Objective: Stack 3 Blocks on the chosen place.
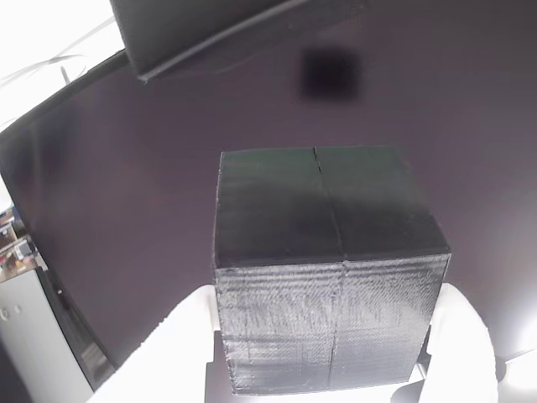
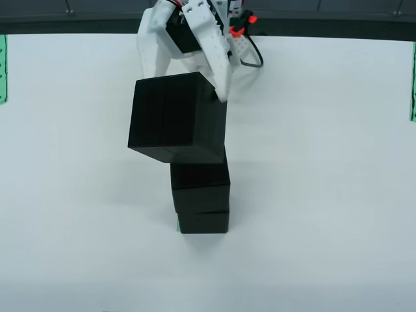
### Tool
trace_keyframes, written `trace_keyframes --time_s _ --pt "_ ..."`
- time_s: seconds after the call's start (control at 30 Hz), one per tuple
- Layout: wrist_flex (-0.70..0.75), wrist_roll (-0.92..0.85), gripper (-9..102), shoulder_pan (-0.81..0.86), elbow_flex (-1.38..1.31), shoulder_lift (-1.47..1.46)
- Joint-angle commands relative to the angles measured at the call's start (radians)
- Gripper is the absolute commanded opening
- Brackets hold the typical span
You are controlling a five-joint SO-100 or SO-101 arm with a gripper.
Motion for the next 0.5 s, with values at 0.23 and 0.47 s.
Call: trace_keyframes --time_s 0.23,0.47 --pt "-0.196 -0.055 17 -0.017 0.123 0.057" --pt "-0.311 -0.17 17 -0.017 0.233 0.06"
